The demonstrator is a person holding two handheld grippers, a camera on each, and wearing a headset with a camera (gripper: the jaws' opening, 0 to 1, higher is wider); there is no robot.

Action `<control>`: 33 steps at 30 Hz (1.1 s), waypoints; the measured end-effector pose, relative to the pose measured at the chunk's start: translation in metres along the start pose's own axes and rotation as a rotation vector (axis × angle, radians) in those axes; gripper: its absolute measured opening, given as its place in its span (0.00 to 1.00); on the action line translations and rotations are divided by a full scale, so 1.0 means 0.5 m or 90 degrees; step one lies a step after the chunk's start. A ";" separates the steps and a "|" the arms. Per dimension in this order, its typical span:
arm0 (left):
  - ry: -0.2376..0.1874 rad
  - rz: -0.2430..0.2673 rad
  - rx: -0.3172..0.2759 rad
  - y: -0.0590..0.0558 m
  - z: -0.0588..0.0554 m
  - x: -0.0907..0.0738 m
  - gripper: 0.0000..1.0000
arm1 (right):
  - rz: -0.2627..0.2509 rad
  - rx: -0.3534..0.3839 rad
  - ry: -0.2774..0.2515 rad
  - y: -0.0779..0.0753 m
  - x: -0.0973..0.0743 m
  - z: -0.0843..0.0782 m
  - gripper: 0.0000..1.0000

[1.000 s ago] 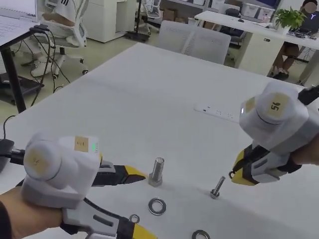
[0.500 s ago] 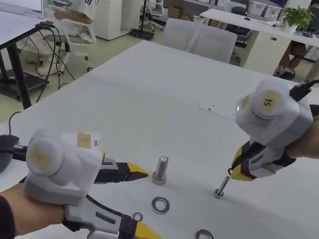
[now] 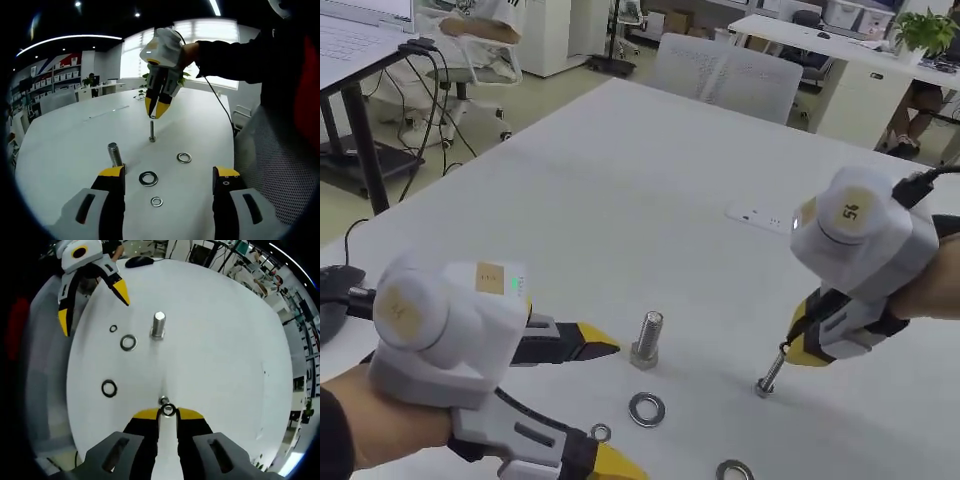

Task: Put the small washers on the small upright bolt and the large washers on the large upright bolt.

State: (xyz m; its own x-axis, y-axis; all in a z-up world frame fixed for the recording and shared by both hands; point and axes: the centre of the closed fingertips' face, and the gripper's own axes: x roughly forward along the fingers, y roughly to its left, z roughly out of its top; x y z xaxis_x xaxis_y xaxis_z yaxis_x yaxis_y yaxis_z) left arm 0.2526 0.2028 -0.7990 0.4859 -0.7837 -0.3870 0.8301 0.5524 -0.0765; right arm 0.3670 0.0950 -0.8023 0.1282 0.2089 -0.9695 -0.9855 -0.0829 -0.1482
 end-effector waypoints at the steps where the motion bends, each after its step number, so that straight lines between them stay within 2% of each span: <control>1: 0.000 0.001 0.000 0.000 -0.001 0.000 0.71 | 0.001 0.001 0.000 -0.001 0.002 0.000 0.14; 33: 0.009 0.000 -0.007 -0.003 -0.011 0.001 0.70 | 0.023 0.007 0.007 0.004 0.035 -0.014 0.14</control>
State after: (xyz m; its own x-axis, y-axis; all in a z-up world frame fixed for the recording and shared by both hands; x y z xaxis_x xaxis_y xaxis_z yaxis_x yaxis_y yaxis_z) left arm 0.2501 0.2031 -0.8044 0.4814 -0.7800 -0.3998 0.8272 0.5552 -0.0870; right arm 0.3679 0.0916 -0.8211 0.0942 0.1958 -0.9761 -0.9905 -0.0800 -0.1116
